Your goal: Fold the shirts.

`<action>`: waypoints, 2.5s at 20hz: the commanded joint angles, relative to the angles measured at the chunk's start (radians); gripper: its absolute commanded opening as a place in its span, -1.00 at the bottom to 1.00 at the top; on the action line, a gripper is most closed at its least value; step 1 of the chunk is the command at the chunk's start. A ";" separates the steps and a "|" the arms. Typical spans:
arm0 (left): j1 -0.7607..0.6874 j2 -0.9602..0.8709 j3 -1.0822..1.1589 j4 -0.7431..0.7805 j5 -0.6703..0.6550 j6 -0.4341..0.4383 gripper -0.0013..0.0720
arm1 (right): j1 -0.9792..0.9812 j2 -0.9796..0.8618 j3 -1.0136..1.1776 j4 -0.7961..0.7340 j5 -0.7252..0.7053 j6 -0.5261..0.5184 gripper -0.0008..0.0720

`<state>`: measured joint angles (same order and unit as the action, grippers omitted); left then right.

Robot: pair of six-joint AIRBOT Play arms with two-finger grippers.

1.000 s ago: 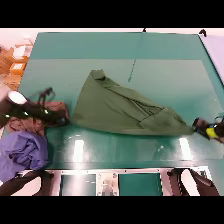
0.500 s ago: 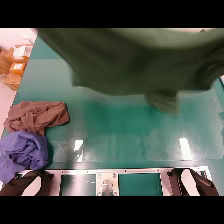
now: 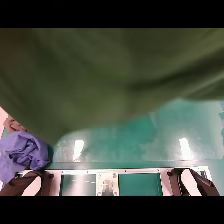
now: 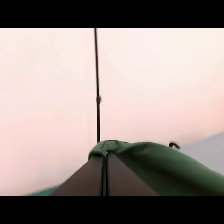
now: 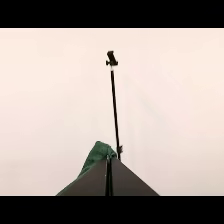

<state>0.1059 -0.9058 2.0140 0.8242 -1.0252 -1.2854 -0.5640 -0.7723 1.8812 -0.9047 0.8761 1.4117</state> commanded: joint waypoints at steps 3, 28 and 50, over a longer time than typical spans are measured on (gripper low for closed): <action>0.001 -0.231 -0.186 0.006 0.007 0.008 -0.91 | 0.092 -0.237 -0.134 0.096 0.021 -0.063 -0.93; 0.053 -0.749 -0.649 -0.031 -0.473 -0.012 0.29 | -0.275 -0.570 -0.827 -0.055 0.406 -0.167 0.05; -0.118 -0.533 -1.300 -0.042 0.091 0.039 -0.91 | -0.109 -0.639 -1.171 0.058 0.219 -0.246 -0.30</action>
<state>-0.0101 -1.4399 0.7071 0.7769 -1.0615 -1.2518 -0.7086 -1.3945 0.7136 -0.8646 1.1320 1.1667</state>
